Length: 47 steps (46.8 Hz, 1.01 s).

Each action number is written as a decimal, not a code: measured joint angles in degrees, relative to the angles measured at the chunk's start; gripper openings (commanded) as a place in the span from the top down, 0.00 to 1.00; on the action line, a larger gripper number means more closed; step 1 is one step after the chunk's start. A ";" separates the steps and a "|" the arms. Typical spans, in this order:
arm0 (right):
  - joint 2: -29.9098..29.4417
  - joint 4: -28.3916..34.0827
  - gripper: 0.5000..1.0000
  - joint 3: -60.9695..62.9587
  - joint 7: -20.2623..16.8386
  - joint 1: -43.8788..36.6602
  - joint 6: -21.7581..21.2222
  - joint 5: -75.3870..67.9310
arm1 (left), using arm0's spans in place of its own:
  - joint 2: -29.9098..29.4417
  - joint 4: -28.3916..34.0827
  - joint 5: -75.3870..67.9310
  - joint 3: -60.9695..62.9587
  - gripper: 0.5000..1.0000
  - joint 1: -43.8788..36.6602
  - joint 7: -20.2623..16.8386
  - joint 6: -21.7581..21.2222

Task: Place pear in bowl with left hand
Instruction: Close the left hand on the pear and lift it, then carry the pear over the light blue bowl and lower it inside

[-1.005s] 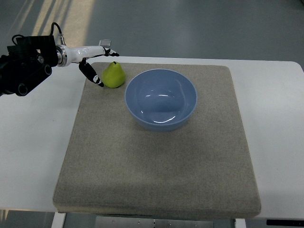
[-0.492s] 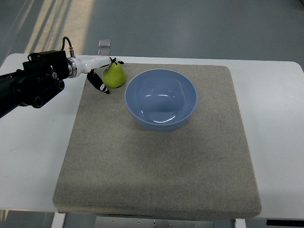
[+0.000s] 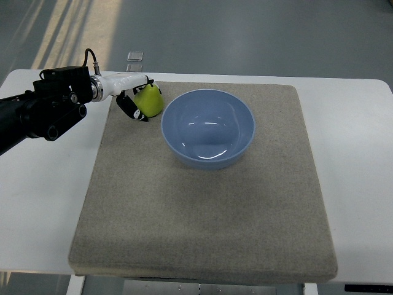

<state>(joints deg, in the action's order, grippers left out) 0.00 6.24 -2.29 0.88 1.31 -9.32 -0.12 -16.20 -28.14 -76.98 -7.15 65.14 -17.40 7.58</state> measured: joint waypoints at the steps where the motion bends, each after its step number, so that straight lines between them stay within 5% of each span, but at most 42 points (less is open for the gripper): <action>1: 0.00 0.00 0.15 0.00 0.00 0.00 0.00 0.00 | -0.05 -0.04 0.00 -0.02 1.00 0.00 0.00 0.00; 20: 0.00 0.00 0.15 0.00 0.01 0.01 0.00 0.02 | -6.77 -8.09 1.30 -7.85 1.00 2.60 -0.09 0.58; 31: 0.00 0.00 0.15 0.02 0.01 0.00 0.00 0.05 | -16.83 -26.96 1.39 -9.20 1.00 3.14 -0.07 1.43; 47: 0.00 0.00 0.15 0.01 0.01 0.00 0.00 0.04 | -16.14 -33.02 0.78 -9.38 1.00 3.13 -0.17 9.96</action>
<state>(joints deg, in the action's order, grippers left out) 0.00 6.24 -2.28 0.88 1.31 -9.32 -0.08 -32.34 -61.16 -76.20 -16.52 68.27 -17.58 17.54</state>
